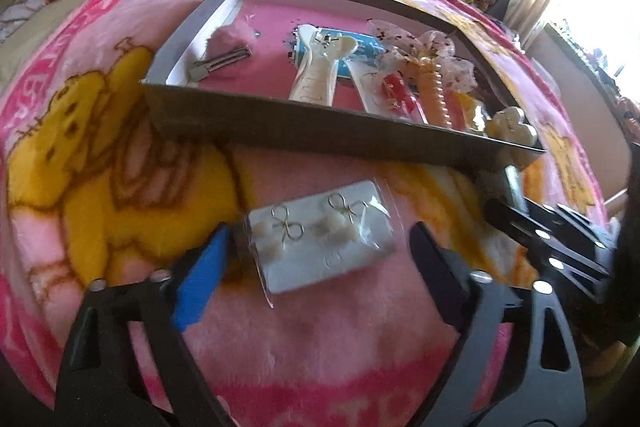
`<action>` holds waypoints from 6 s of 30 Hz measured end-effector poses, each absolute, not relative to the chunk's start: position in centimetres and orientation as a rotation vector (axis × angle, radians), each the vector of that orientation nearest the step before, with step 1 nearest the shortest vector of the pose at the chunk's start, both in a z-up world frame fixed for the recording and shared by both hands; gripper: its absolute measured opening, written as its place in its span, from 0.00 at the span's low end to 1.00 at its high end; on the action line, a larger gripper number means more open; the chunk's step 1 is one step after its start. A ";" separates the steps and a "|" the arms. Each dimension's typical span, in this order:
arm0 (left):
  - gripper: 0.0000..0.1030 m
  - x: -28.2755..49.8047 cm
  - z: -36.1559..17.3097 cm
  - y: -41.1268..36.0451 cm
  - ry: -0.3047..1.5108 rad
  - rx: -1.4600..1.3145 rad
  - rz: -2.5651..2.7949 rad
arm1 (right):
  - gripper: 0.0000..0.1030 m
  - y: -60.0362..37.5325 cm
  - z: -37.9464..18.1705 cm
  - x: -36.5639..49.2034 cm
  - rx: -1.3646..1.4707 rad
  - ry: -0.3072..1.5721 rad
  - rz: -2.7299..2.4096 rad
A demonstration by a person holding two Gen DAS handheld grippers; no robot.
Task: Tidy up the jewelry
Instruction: 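Grasp the bagged bow stud earrings with the left tool while the right tool grasps the blue clip, then carry the stud earring bag and blue clip into the box and open both tools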
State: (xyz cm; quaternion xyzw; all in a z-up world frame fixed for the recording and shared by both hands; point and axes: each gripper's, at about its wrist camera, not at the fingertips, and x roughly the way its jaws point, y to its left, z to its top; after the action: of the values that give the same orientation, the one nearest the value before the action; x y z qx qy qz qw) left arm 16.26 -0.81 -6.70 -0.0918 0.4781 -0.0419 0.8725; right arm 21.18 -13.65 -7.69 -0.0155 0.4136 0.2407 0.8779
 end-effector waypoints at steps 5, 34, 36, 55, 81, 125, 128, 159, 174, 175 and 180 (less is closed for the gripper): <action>0.58 15.9 -6.5 -0.9 0.986 -0.169 -0.109 | 0.25 -14.3 -6.7 20.3 -0.029 0.849 0.511; 0.58 16.3 2.7 4.9 0.805 -0.200 -0.078 | 0.24 -11.8 1.1 20.5 -0.038 0.680 0.569; 0.58 16.8 3.1 4.8 0.800 -0.196 -0.079 | 0.24 -12.0 1.4 20.9 -0.037 0.672 0.563; 0.58 20.5 3.7 2.0 0.802 -0.152 -0.141 | 0.24 -14.1 2.4 24.9 -0.032 0.635 0.482; 0.58 21.9 -1.0 -3.3 0.898 -0.074 -0.219 | 0.24 -15.3 -0.5 27.5 -0.012 0.700 0.454; 0.58 25.4 -2.9 -0.8 0.920 -0.079 -0.147 | 0.24 -10.0 -5.6 27.7 -0.049 0.849 0.574; 0.58 25.4 -2.8 -0.8 0.921 -0.082 -0.149 | 0.25 -10.1 -5.5 27.6 -0.048 0.851 0.572; 0.65 25.0 -1.1 -2.2 0.916 -0.082 -0.181 | 0.34 -12.8 -3.6 24.8 -0.045 0.826 0.521; 0.70 21.3 2.8 -1.1 0.835 -0.083 -0.168 | 0.40 -12.7 -0.9 22.7 -0.058 0.755 0.514; 0.72 20.9 3.1 -0.9 0.829 -0.085 -0.165 | 0.40 -12.7 -0.7 22.5 -0.059 0.750 0.513; 0.74 19.5 3.8 -0.2 0.814 -0.089 -0.153 | 0.44 -12.5 0.2 21.6 -0.063 0.728 0.513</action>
State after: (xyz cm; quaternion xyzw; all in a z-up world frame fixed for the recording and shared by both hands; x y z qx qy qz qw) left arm 19.53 -0.20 3.82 -0.0431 0.3951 -0.0741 0.9146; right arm 21.56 -12.51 0.21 -0.0306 0.3521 0.2482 0.9019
